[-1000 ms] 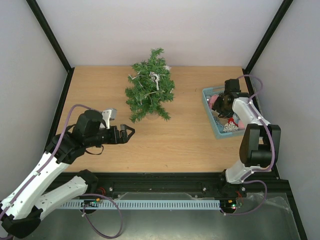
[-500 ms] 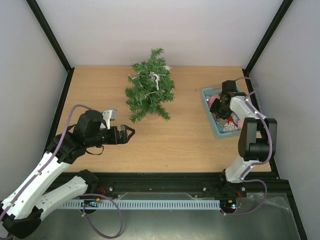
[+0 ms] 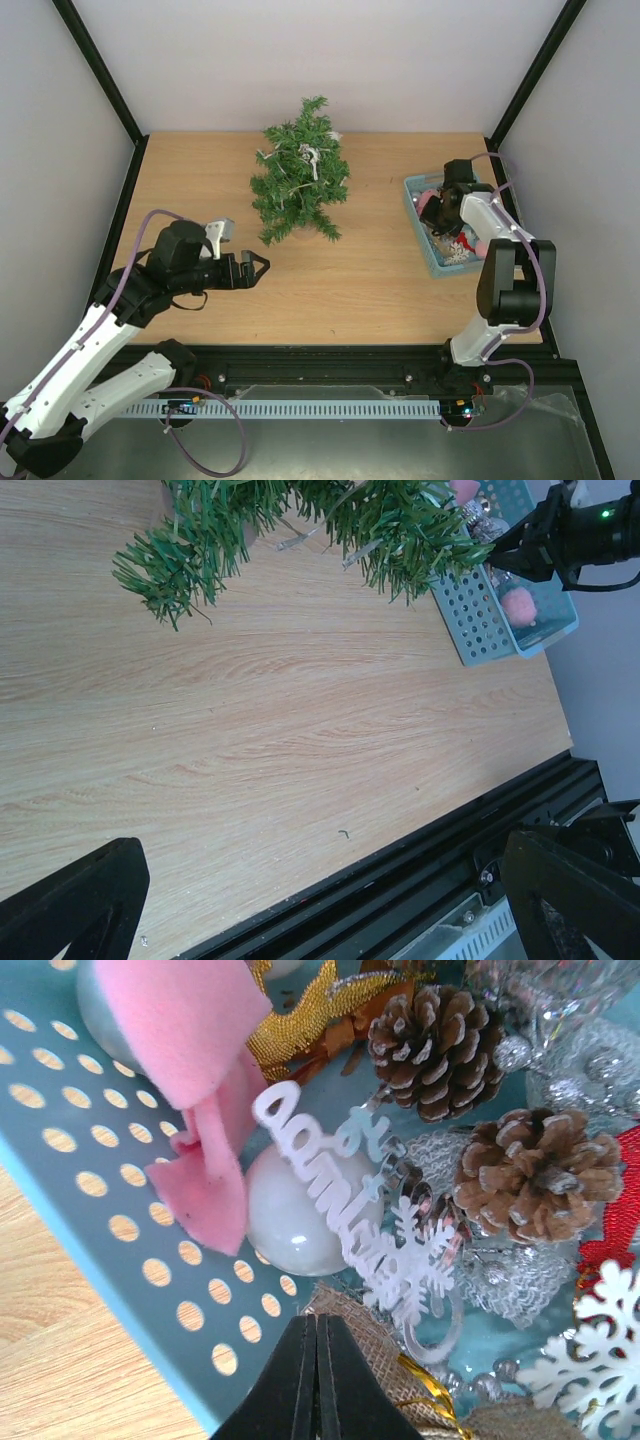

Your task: Decorate the small christmas tree

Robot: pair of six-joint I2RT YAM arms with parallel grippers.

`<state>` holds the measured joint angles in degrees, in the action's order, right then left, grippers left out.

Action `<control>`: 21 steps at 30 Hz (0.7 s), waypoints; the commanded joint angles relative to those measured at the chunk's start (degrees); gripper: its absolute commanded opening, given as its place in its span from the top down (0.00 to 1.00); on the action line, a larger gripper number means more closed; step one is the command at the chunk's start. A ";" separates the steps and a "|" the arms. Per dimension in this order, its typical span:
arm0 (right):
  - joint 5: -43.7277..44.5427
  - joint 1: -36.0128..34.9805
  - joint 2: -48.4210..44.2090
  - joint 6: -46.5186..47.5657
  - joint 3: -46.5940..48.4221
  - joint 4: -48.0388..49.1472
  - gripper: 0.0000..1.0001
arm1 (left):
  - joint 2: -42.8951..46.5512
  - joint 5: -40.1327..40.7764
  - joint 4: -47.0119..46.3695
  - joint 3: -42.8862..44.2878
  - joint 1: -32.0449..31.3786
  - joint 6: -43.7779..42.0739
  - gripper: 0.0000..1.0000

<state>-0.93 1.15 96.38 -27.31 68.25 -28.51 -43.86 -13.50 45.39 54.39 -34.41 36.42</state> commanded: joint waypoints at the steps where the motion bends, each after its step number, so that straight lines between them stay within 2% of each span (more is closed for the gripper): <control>1: 1.02 -0.18 -4.04 0.37 2.46 -4.09 0.99 | 1.12 -0.64 1.11 2.25 0.42 -0.25 0.01; 8: 0.95 -0.18 -11.68 0.15 4.54 -5.85 0.99 | 3.53 -0.66 2.75 3.04 0.37 0.75 0.00; 12: -3.26 -0.18 -17.00 0.11 7.88 -7.84 0.99 | 4.26 -1.00 3.24 4.40 0.42 0.19 0.00; 16: -13.92 -0.18 -22.25 -1.59 10.23 -8.84 0.99 | 3.99 -2.92 2.10 6.62 0.43 -1.23 0.00; 21: -35.15 -2.29 -27.01 -8.29 8.85 -5.04 0.99 | 2.61 -4.87 0.32 10.33 0.40 -3.70 0.00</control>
<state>-16.49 0.93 71.88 -29.89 77.47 -33.28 -40.23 -15.44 47.70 61.10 -34.30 35.46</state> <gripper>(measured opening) 0.016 0.994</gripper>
